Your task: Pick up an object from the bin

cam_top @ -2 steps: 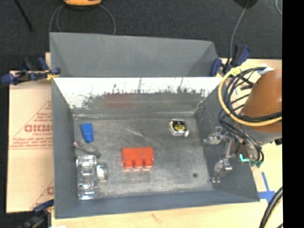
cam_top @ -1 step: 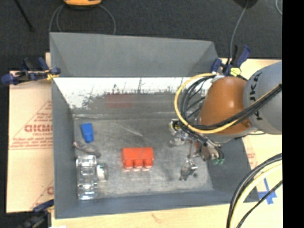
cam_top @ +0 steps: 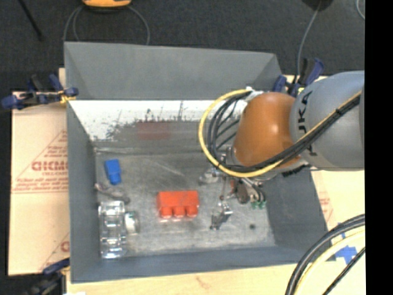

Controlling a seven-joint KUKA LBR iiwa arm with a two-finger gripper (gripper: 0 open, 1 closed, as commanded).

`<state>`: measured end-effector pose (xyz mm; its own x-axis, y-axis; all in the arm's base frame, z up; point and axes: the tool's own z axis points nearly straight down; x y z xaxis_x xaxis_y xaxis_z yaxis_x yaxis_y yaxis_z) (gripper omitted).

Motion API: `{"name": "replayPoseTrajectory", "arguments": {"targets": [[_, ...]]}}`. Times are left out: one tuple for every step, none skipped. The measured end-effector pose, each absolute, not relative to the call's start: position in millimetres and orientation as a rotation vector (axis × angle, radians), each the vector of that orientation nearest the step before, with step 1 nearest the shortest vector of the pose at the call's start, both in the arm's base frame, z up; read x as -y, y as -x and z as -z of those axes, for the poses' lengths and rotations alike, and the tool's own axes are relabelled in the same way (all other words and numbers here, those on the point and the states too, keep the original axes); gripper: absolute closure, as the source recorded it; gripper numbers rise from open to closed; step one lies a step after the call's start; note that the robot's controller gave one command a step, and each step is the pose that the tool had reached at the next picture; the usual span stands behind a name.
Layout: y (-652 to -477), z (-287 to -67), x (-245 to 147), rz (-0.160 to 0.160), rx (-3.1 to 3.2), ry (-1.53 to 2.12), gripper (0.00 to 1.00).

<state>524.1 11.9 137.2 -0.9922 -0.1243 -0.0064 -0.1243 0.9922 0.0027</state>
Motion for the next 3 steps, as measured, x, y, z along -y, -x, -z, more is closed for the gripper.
{"name": "replayPoseTrajectory", "arguments": {"targets": [[-527.5, -79, -56, 0.002, -3.09, 0.526, 0.0], [-529.5, -81, -56, 0.003, -3.083, 0.527, 1.0], [-526.8, -194, -64, -0.002, -3.109, 0.364, 1.0]]}}
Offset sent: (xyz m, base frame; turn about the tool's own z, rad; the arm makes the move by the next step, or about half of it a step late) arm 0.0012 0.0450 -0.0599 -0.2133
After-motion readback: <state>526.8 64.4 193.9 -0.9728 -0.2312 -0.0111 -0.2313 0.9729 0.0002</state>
